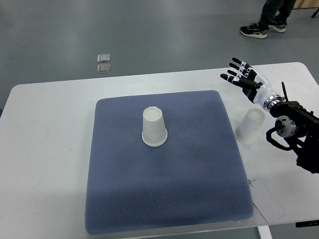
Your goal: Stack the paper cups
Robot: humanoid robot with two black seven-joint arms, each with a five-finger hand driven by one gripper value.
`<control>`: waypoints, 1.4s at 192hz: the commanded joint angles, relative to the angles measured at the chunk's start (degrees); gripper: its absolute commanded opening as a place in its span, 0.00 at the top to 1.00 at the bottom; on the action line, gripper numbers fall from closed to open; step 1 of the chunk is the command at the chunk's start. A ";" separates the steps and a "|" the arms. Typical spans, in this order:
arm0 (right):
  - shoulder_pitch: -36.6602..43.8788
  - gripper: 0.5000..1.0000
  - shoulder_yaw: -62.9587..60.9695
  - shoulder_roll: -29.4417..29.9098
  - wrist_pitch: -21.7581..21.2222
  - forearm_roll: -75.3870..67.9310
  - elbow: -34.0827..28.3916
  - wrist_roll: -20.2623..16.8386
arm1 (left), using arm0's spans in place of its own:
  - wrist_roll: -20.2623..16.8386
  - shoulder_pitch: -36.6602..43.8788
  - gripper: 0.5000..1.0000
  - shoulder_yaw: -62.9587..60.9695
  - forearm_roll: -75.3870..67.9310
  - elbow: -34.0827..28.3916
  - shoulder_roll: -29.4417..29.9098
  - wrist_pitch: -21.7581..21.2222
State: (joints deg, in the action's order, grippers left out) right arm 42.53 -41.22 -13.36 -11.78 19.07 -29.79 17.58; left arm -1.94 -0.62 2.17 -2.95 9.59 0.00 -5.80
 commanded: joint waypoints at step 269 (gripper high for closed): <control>1.15 0.14 -0.62 -0.09 0.53 -0.18 -0.10 0.18 | 0.01 0.00 0.00 0.47 0.05 -0.01 0.00 0.00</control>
State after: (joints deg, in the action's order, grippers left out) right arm 43.67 -41.83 -13.45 -11.28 18.89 -29.88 17.72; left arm -1.92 -0.61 2.64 -2.89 9.58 0.00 -5.80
